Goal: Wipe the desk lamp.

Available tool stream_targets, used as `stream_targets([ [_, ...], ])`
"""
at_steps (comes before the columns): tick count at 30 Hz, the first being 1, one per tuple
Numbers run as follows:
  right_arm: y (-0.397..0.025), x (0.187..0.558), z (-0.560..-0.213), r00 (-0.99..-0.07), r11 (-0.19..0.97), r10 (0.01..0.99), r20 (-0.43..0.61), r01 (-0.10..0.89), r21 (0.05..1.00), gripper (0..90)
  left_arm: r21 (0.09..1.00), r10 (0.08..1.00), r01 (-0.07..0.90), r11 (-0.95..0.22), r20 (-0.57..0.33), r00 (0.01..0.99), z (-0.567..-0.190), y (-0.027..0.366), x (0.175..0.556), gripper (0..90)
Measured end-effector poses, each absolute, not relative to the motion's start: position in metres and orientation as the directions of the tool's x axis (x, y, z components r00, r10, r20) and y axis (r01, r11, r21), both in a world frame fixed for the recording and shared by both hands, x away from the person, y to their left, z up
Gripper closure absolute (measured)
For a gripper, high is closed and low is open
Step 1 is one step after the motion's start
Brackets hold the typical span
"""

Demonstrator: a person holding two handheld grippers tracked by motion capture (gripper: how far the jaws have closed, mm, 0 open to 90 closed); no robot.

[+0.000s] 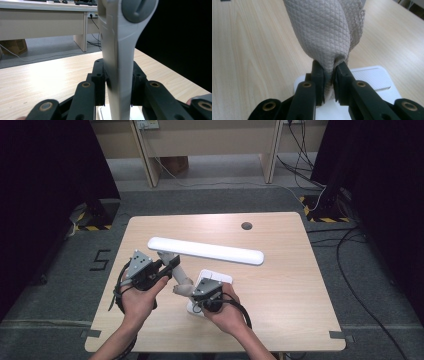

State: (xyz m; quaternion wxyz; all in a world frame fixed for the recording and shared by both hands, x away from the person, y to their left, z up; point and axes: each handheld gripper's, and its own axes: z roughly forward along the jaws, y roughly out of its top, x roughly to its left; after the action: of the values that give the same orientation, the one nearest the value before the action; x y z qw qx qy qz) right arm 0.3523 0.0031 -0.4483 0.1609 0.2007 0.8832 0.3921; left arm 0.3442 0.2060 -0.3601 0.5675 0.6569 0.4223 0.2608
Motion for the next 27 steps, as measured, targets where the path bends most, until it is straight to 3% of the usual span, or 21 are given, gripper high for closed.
stream_targets([
  [19,-0.01,0.359,-0.479,-0.865,0.668,0.491,-0.106,0.296,0.683,80.2,0.968,0.857,0.25,-0.008,-0.122,0.5,-0.361,0.205,0.344,71.3],
  [22,-0.011,0.356,-0.474,-0.869,0.714,0.462,-0.176,0.247,0.655,80.2,0.968,0.859,0.25,-0.011,-0.119,0.498,-0.36,0.205,0.344,71.3],
  [27,0.004,0.333,-0.456,-0.917,0.692,0.372,-0.142,0.172,0.701,80.1,0.969,0.862,0.249,-0.011,-0.117,0.492,-0.36,0.204,0.344,71.4],
])
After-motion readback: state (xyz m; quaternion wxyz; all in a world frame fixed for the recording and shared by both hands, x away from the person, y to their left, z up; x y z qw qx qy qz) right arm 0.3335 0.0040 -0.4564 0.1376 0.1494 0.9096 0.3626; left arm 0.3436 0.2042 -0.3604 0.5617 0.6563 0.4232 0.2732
